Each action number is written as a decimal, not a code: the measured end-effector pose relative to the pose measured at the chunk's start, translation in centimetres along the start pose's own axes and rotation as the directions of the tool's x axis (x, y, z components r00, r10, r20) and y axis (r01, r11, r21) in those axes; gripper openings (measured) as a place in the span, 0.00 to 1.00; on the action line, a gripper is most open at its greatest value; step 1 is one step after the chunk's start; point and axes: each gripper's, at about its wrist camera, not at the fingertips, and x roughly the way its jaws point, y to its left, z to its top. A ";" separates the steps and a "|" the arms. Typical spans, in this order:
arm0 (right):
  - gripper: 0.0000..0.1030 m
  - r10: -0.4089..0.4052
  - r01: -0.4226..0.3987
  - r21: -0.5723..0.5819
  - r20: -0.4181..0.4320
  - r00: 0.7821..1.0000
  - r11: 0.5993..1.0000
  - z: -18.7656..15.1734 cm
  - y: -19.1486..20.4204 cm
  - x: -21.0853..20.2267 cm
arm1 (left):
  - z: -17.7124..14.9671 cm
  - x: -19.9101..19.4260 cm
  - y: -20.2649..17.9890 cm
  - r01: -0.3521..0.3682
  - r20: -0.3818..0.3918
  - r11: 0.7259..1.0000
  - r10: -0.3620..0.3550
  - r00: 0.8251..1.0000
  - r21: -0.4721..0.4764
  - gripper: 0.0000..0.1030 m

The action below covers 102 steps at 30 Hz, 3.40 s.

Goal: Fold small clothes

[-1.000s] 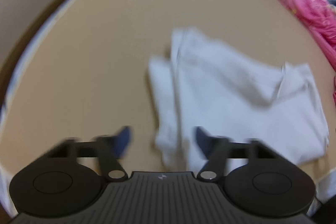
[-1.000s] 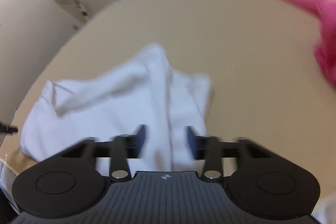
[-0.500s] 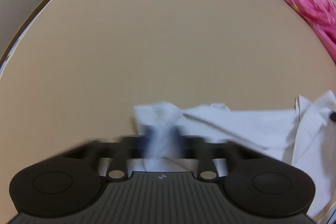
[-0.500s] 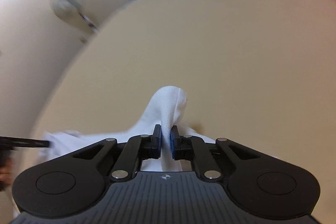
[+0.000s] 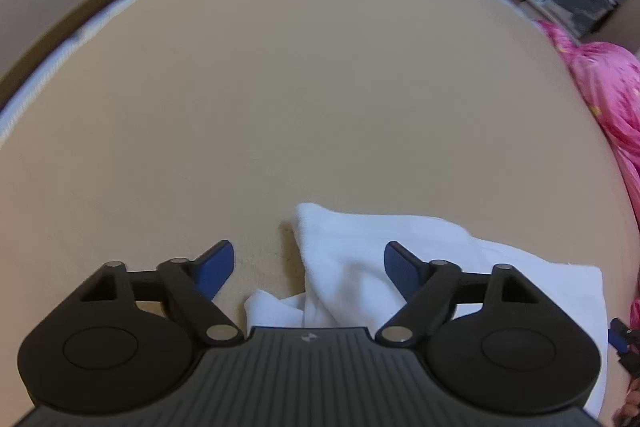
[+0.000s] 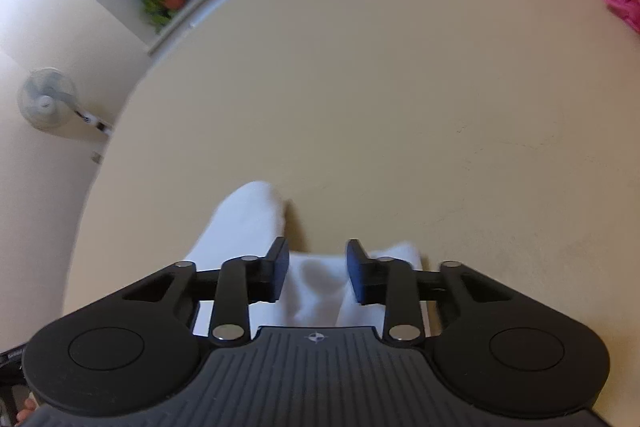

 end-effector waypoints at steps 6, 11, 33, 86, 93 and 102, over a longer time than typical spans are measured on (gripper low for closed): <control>0.48 0.092 -0.094 -0.075 -0.031 0.995 0.993 -2.2 0.3 -2.7 | -2.2 0.2 -1.8 0.027 -0.067 0.997 -0.022 0.997 0.073 0.83; 0.06 -0.029 0.017 -0.219 -0.051 0.998 0.976 -3.0 1.7 -0.5 | -4.6 1.8 -5.5 -0.096 -0.131 0.977 0.122 0.984 0.191 0.83; 0.84 0.036 0.077 -0.462 0.230 0.973 0.883 -17.1 5.6 -25.9 | -22.1 -13.6 -11.5 -0.236 -0.049 0.944 0.253 0.966 0.230 0.91; 0.85 0.006 0.080 -0.372 0.226 0.974 0.925 -18.4 3.6 -26.2 | -25.4 -19.6 -17.5 -0.320 0.116 0.881 0.298 0.947 0.348 0.91; 0.85 -0.052 0.131 -0.328 0.239 0.970 0.936 -15.7 1.5 -21.8 | -24.8 -18.4 -18.0 -0.334 0.118 0.872 0.312 0.943 0.359 0.91; 0.85 -0.063 0.093 -0.208 0.149 0.987 0.974 -13.6 -1.1 -16.7 | -22.9 -15.2 -17.0 -0.360 0.068 0.883 0.357 0.932 0.300 0.91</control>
